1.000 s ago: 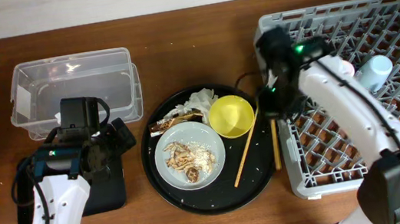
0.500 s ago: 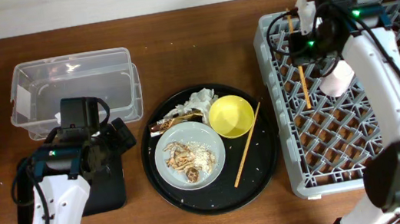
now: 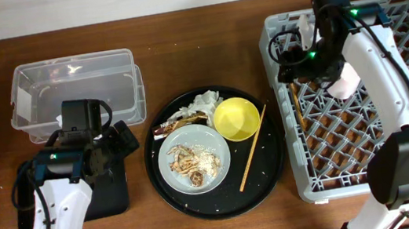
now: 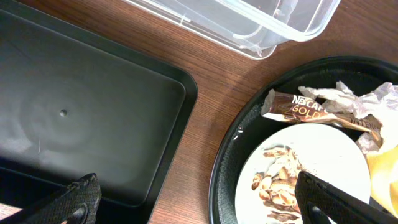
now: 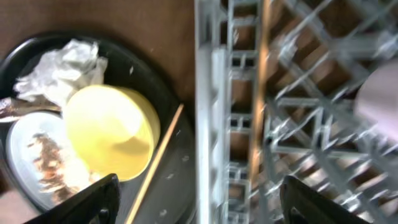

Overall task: Sort waste into correct bins and load items into the dishwasher rack
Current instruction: 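Return the right gripper to the tray and grasp the remaining chopstick, then carry the second chopstick to the rack's left edge and release, then move the right gripper back toward the rack's right side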

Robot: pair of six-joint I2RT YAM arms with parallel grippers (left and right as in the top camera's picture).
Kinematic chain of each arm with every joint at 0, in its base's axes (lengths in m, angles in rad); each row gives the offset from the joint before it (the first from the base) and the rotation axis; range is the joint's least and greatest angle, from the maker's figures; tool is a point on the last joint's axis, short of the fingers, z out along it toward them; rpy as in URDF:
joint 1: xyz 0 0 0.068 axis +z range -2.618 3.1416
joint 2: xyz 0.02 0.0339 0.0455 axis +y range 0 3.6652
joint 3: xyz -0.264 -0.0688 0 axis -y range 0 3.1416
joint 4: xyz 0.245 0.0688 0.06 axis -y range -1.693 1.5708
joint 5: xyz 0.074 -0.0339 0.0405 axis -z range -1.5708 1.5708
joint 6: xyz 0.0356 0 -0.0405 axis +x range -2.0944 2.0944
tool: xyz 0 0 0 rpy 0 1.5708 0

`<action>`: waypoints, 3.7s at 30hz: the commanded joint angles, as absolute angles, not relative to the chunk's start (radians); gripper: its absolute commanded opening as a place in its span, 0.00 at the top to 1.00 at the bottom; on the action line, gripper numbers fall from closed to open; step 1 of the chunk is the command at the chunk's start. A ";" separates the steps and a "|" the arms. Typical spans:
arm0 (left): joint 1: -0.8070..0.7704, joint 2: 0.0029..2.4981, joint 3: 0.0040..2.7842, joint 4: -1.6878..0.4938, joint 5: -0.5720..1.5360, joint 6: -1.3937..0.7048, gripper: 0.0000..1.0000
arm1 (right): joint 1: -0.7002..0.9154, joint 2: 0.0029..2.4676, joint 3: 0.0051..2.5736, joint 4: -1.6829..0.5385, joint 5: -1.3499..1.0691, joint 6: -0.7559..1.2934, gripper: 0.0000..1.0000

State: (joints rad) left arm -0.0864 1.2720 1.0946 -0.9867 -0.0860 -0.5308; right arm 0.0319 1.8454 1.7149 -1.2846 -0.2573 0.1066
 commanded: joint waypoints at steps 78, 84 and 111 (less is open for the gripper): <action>-0.082 1.266 1.110 -0.989 -0.087 -0.522 0.01 | 0.117 1.718 1.373 -0.892 0.011 0.134 0.75; -0.082 1.266 1.110 -0.989 -0.087 -0.522 0.01 | 0.117 1.631 1.374 -1.016 -0.073 0.203 0.74; -0.082 1.266 1.110 -0.989 -0.143 -0.522 0.01 | -0.400 1.424 1.373 -1.331 0.168 0.499 0.02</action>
State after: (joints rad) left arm -0.0864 1.2720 1.0958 -0.9867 -0.1154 -0.5308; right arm -0.3920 1.3701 1.3708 -1.3308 0.1822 0.4911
